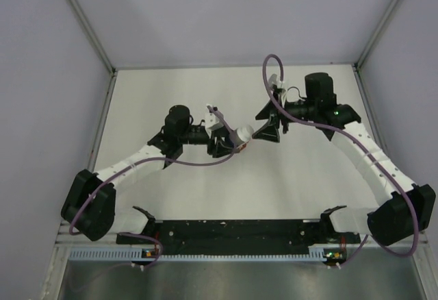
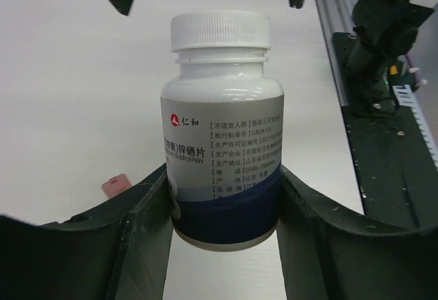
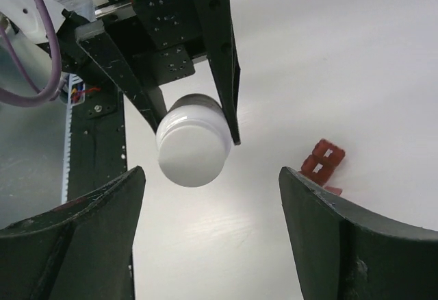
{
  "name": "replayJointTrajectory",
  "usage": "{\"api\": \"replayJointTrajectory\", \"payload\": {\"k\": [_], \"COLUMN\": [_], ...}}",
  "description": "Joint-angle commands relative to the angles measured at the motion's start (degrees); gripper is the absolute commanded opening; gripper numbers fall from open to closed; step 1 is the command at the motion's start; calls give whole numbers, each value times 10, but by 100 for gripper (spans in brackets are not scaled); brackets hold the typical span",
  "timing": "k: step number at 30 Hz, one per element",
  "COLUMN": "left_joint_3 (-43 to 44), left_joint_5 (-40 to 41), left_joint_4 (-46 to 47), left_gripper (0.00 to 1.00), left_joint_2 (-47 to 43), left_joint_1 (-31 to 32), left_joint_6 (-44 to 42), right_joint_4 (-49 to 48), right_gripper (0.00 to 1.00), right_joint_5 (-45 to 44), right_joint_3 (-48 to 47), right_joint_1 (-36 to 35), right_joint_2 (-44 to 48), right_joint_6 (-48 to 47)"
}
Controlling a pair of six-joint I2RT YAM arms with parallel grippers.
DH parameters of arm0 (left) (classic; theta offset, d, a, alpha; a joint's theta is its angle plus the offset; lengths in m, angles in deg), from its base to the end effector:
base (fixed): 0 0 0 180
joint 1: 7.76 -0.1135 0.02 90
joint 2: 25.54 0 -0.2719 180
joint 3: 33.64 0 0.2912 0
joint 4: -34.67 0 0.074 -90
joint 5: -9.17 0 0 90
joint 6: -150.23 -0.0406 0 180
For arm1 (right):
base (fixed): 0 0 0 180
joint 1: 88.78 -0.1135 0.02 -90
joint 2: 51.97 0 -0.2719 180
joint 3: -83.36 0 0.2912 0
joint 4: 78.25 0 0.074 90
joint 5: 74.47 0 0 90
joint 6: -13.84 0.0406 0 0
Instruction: Sort the pills into containers
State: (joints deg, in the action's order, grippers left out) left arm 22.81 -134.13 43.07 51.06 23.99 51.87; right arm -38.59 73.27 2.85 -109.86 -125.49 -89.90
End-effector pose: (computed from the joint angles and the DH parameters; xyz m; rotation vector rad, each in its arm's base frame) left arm 0.2606 -0.1995 0.2577 1.2278 1.3512 -1.1094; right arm 0.2792 0.1444 0.3580 -1.1449 1.6857 1.1418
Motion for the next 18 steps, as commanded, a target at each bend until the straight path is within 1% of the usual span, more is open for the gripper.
{"api": "replayJointTrajectory", "payload": {"k": [1,4,11,18], "left_joint_3": [31,39,58,61], "left_joint_5": [-100,-115,-130,-131], "left_joint_4": [-16,-34,-89,-100], "left_gripper": [0,0,0,0], "left_joint_2": [-15,-15,-13,-4], "left_joint_1": [-1,-2,-2,-1], "left_joint_6": [23,17,-12,-21], "right_joint_4": [43,57,80,79], "right_gripper": [79,79,78,66], "right_joint_5": [-14,-29,-22,-11], "right_joint_3": [-34,-37,-43,-48], "right_joint_1": [-25,-45,-69,-73], "right_joint_2": [28,36,32,23], "right_joint_6": [-96,-117,-138,-133]}}
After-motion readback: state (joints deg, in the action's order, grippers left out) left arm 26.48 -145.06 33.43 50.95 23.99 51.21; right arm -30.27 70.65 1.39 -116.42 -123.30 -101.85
